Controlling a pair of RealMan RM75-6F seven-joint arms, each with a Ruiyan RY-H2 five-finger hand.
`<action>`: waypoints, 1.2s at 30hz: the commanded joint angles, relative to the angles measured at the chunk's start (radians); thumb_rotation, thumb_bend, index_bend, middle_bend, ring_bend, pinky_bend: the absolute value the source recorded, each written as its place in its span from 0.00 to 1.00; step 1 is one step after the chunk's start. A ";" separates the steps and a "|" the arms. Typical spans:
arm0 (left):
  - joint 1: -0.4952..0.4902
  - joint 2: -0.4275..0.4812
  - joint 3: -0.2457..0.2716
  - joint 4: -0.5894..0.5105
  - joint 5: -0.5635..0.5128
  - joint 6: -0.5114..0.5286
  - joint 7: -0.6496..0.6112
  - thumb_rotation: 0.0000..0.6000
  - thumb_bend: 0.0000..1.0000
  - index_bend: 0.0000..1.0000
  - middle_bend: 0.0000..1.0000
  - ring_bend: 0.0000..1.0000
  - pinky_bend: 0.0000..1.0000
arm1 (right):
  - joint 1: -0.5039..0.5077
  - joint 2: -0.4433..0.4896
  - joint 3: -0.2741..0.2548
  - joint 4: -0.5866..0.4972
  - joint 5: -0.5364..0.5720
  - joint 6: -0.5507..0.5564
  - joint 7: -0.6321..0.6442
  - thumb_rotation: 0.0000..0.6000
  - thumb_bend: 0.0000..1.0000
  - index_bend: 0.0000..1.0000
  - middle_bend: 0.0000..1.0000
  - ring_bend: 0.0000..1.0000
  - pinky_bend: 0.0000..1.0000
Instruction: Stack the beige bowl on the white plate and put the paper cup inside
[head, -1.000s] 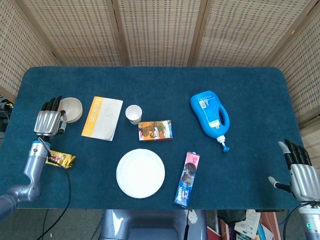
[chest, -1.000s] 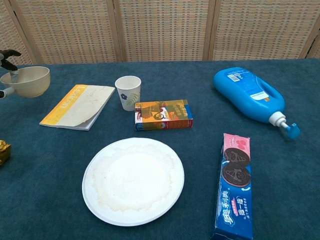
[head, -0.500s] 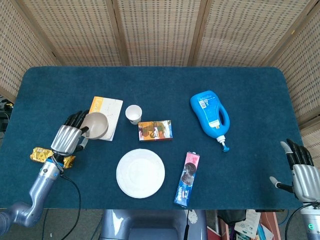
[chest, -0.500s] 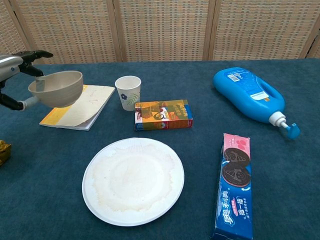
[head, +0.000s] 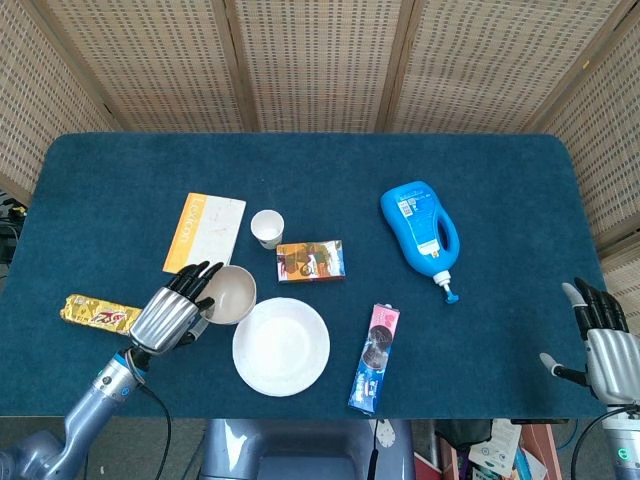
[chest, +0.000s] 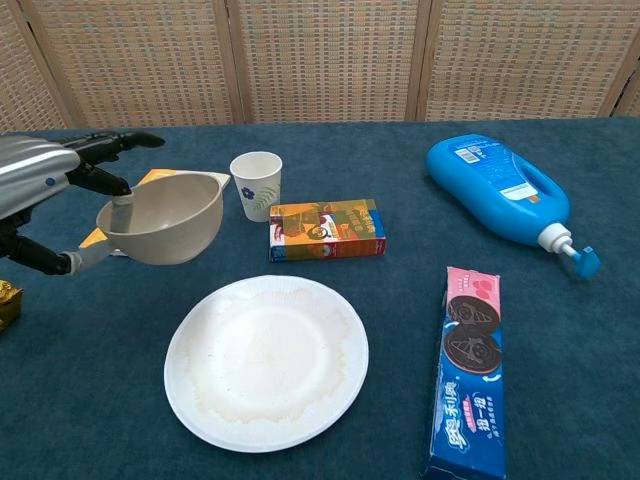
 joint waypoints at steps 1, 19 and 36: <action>-0.017 -0.027 0.003 -0.010 0.007 -0.034 0.027 1.00 0.44 0.67 0.00 0.00 0.11 | 0.000 0.001 0.000 0.002 0.001 -0.002 0.005 1.00 0.14 0.00 0.00 0.00 0.00; -0.067 -0.154 0.015 -0.013 0.008 -0.153 0.149 1.00 0.44 0.67 0.00 0.00 0.11 | -0.002 0.005 0.005 0.010 0.008 -0.001 0.028 1.00 0.14 0.00 0.00 0.00 0.00; -0.075 -0.177 0.007 -0.002 -0.035 -0.190 0.190 1.00 0.44 0.67 0.00 0.00 0.10 | -0.004 0.007 0.006 0.010 0.007 0.002 0.033 1.00 0.14 0.00 0.00 0.00 0.00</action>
